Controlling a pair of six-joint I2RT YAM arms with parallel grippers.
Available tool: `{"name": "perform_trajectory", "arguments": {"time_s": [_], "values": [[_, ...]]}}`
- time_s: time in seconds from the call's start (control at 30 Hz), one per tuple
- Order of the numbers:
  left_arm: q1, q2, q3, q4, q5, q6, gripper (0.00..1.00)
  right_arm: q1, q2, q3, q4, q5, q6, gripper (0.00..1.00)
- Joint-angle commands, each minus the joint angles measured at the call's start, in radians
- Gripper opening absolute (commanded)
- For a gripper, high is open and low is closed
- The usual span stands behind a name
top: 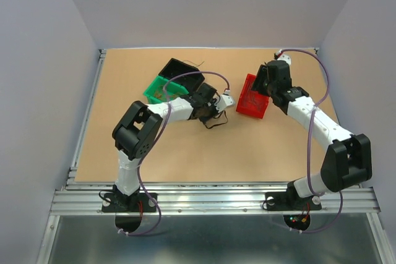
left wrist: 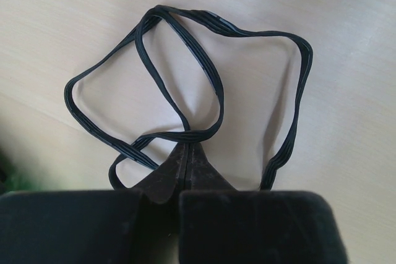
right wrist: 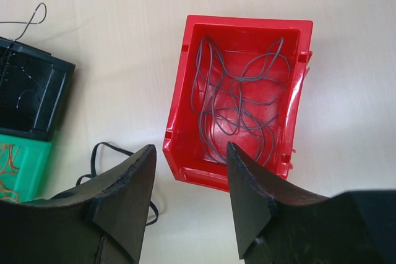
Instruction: Untangle the cables
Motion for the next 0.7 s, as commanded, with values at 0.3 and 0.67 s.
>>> {"name": "perform_trajectory", "arguments": {"time_s": [0.3,0.67], "values": [[0.173,-0.291,0.019,0.189,0.082,-0.126,0.00,0.005,-0.052,-0.045,0.082,0.004,0.000,0.54],[0.374,-0.159,0.336,0.217,0.197,-0.210,0.00,0.005,-0.049,-0.048,0.089,0.004,-0.002,0.54]]}}
